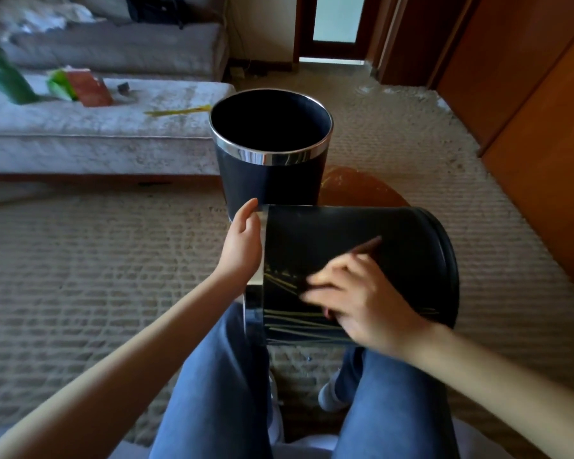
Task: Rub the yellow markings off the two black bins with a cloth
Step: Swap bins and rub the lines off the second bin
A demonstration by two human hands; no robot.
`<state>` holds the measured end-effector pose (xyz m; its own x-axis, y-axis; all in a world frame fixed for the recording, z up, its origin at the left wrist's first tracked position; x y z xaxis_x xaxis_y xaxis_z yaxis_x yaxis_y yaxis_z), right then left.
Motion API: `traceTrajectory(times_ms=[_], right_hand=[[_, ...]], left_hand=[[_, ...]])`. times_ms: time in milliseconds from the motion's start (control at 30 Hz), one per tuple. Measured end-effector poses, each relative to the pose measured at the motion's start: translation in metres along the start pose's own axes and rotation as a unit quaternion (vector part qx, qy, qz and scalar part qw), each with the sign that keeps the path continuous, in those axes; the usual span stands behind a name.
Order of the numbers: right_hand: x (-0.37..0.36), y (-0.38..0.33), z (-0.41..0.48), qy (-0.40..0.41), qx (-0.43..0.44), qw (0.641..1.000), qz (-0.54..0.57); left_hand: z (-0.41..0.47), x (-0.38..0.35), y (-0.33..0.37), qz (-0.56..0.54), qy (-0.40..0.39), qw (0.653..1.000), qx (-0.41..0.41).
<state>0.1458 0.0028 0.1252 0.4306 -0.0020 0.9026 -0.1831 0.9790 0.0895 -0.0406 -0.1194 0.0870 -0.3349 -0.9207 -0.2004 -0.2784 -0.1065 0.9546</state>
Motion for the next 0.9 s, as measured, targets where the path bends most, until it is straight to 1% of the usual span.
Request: traceTrajectory(times_ms=[67, 100, 133, 200, 267, 333, 367, 400, 467, 533, 600, 633, 667, 700, 733, 800, 900], right_hand=[[-0.004, -0.004, -0.012, 0.014, 0.08, 0.996, -0.04], [-0.005, -0.001, -0.006, 0.015, 0.098, 0.994, -0.042], [-0.005, 0.002, 0.006, 0.013, 0.099, 0.994, -0.036], [-0.008, 0.009, 0.038, -0.005, 0.061, 0.998, -0.011], [-0.015, 0.024, 0.073, -0.035, -0.003, 0.999, 0.021], [-0.021, 0.042, 0.103, -0.086, -0.081, 0.992, 0.043], [-0.023, 0.046, 0.11, -0.101, -0.107, 0.988, 0.046], [-0.023, 0.044, 0.111, -0.099, -0.116, 0.987, 0.044], [-0.021, 0.026, 0.089, -0.051, -0.084, 0.995, 0.023], [-0.013, 0.0, 0.046, -0.021, -0.003, 1.0, 0.011], [-0.011, -0.018, 0.01, -0.002, 0.097, 0.995, -0.03], [-0.011, -0.019, 0.003, 0.007, 0.132, 0.99, -0.048], [-0.013, -0.016, 0.004, 0.016, 0.148, 0.988, -0.052], [-0.014, -0.012, 0.013, 0.021, 0.143, 0.989, -0.043], [-0.016, -0.008, 0.028, 0.016, 0.121, 0.992, -0.02], [-0.021, 0.006, 0.063, -0.012, 0.036, 0.998, 0.056], [-0.033, 0.04, 0.118, -0.078, -0.109, 0.983, 0.124]], left_hand=[[-0.002, 0.0, 0.003, 0.002, -0.002, 1.0, 0.0], [-0.002, 0.0, 0.003, 0.002, -0.005, 1.0, 0.0], [-0.001, -0.001, 0.003, 0.004, -0.005, 1.0, -0.001], [-0.001, 0.0, 0.004, 0.007, -0.008, 1.0, -0.004], [-0.002, 0.001, 0.006, 0.01, -0.014, 1.0, -0.011], [-0.005, 0.0, 0.006, 0.019, -0.016, 1.0, -0.014], [-0.005, 0.0, 0.006, 0.023, -0.017, 1.0, -0.012], [-0.006, -0.001, 0.007, 0.027, -0.019, 0.999, -0.009], [-0.004, -0.002, 0.008, 0.022, -0.019, 1.0, -0.007], [-0.003, -0.003, 0.009, 0.014, -0.011, 1.0, -0.014], [-0.005, -0.003, 0.009, 0.001, -0.012, 1.0, -0.012], [-0.006, -0.003, 0.008, -0.003, -0.013, 1.0, -0.015], [-0.007, -0.003, 0.008, -0.005, -0.013, 1.0, -0.014], [-0.007, -0.003, 0.007, -0.006, -0.013, 1.0, -0.016], [-0.009, -0.004, 0.009, -0.006, -0.016, 1.0, -0.017], [-0.01, -0.002, 0.008, -0.012, -0.018, 1.0, -0.017], [-0.016, -0.002, 0.01, -0.012, -0.02, 1.0, -0.019]])
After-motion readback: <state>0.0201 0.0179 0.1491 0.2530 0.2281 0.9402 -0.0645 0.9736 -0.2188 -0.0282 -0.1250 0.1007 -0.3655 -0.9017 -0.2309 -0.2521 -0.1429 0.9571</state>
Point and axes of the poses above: each hand's wrist, its own z-axis towards the middle knuckle, its own x-axis out of the back of the hand, y = z × x, the point moved 1 cm from there along z, towards the middle knuckle, and after that the axes turned 15 degrees about -z, right-handed, at the moved point
